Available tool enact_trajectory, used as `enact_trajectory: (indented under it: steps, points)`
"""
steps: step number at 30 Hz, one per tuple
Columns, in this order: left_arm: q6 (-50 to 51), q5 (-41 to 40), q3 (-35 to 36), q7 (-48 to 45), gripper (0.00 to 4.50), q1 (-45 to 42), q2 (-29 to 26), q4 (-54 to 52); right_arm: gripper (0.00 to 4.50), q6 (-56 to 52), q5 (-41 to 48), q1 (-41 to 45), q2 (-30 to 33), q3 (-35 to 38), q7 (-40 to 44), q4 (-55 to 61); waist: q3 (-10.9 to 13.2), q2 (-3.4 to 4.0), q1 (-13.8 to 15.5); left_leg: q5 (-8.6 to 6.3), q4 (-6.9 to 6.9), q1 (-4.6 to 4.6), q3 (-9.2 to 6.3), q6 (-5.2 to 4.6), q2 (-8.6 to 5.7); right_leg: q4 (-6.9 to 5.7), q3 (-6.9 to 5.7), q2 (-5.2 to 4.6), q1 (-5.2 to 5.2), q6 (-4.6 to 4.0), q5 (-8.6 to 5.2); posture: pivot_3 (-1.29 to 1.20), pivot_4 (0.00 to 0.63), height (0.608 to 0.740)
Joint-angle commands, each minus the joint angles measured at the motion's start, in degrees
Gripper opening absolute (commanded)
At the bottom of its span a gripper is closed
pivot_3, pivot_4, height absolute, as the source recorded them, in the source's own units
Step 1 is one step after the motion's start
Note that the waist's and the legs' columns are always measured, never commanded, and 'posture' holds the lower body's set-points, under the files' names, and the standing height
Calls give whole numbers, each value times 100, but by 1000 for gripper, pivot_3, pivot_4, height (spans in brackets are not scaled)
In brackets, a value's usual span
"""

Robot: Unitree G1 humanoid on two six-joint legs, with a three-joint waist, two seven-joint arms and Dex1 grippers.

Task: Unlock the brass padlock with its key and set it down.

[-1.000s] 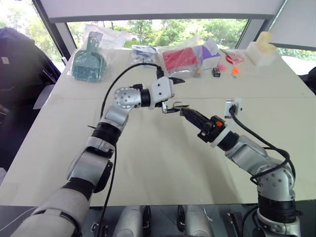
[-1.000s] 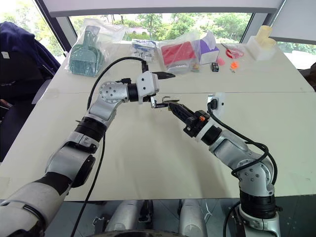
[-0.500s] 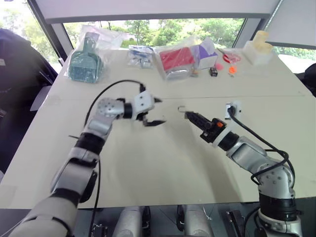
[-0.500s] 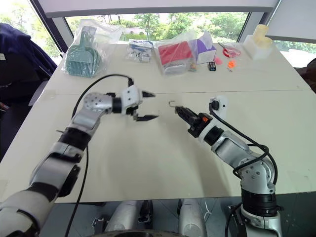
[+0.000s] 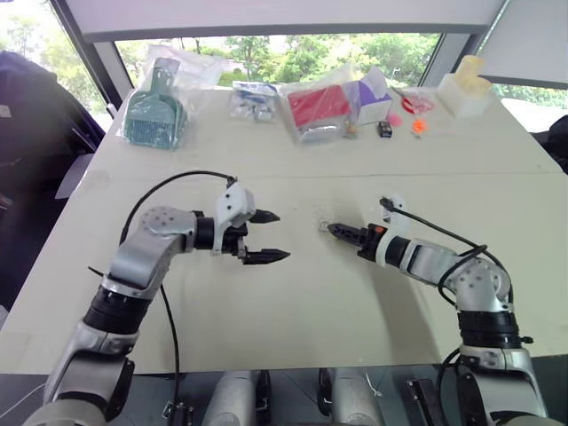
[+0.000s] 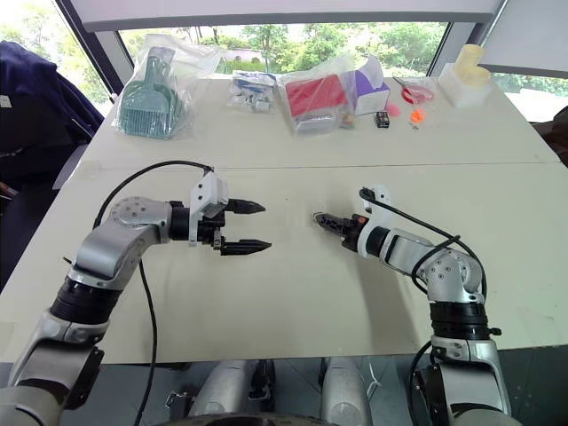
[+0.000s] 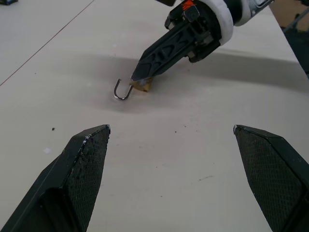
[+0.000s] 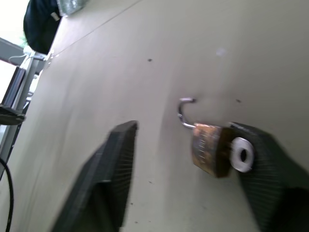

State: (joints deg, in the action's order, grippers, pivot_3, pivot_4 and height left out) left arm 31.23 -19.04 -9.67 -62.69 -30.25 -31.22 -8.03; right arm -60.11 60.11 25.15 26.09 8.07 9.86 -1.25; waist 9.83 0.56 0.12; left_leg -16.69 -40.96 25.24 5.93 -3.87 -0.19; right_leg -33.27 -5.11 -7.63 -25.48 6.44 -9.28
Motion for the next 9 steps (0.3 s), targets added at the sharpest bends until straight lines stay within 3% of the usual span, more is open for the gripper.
enact_trajectory:
  steps: [1,5,9]
  points:
    - [117,-207,183,161,4272,127,-27,-380,4473,-10,-474,-91,539,22,386,245,0,0,41,-2,0,-5,0,-3,0,2,0,0,5,-1,-1,0,150,735]
    - [257,-389,224,330,4272,362,-16,-603,4473,223,-954,-545,1513,186,975,925,1,1,88,-15,-2,1,-4,-24,-7,9,0,-6,5,-2,-2,0,150,735]
    - [433,-563,345,488,4272,698,-55,-799,4473,719,-1161,-1551,2374,834,1912,1753,1,3,61,-1,2,4,0,1,-6,12,0,-4,0,2,-3,0,150,735]
